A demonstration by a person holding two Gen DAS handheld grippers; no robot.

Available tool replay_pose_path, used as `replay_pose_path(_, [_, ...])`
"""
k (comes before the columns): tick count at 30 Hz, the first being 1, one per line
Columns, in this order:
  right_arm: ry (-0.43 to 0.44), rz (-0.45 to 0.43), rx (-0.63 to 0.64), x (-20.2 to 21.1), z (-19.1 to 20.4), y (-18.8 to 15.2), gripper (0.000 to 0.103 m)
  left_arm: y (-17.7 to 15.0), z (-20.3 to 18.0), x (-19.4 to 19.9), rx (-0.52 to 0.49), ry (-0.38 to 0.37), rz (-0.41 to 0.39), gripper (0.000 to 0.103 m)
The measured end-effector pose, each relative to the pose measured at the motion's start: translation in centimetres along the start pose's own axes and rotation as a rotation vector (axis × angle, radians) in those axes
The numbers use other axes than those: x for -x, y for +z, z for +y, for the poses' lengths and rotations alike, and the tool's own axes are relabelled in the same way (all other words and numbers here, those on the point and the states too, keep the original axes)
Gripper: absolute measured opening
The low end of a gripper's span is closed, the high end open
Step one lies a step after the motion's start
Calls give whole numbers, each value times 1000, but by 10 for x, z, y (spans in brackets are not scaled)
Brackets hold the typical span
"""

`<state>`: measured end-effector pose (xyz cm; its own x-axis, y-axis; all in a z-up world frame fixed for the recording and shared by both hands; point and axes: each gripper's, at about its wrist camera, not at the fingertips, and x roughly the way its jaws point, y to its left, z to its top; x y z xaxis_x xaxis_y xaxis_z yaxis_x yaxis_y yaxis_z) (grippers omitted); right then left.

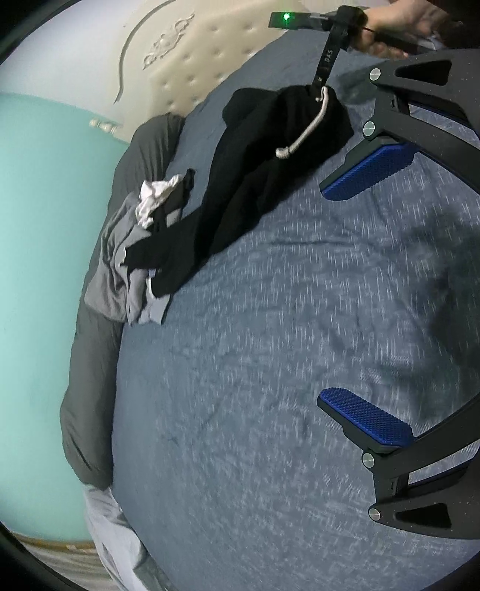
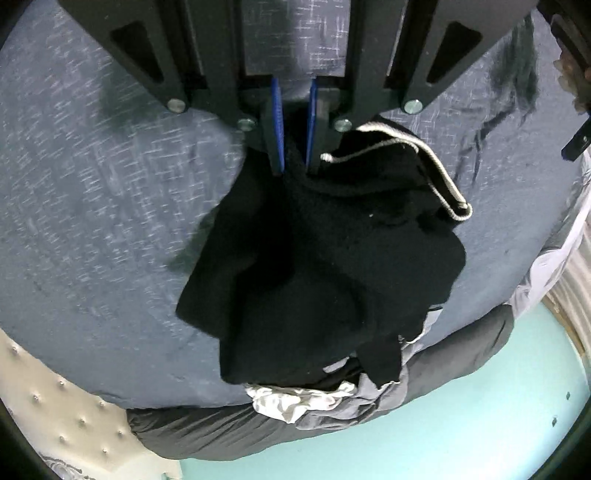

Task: Fold clothes
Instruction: 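Grasp the hoodie hem near the white drawstring with the left gripper while the right gripper holds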

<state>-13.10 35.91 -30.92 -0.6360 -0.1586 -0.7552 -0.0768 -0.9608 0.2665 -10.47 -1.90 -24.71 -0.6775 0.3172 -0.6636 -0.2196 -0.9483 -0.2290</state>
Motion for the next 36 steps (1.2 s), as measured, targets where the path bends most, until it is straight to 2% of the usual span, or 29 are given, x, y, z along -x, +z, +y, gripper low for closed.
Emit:
replay_pose_path(7, [152, -61, -107, 10, -8, -12, 10, 1, -29, -23, -82, 11, 49, 103])
replay_pose_path(11, [188, -80, -101, 13, -7, -25, 11, 3, -49, -37, -151, 13, 62, 103])
replay_pose_path(16, [211, -93, -89, 11, -3, -28, 11, 11, -68, -58, -179, -5, 92, 103])
replay_pose_path(27, [248, -110, -118, 12, -15, -29, 11, 22, -104, -105, -274, 10, 154, 103])
replay_pose_path(31, [253, -110, -120, 12, -13, -29, 11, 21, -117, -112, -314, -11, 167, 103])
replay_pose_path(33, [255, -110, -123, 12, -13, -29, 11, 21, -120, -118, -314, -22, 184, 101])
replay_pose_path(36, [260, -111, -127, 12, -13, -29, 11, 20, -124, -127, -324, -21, 203, 93])
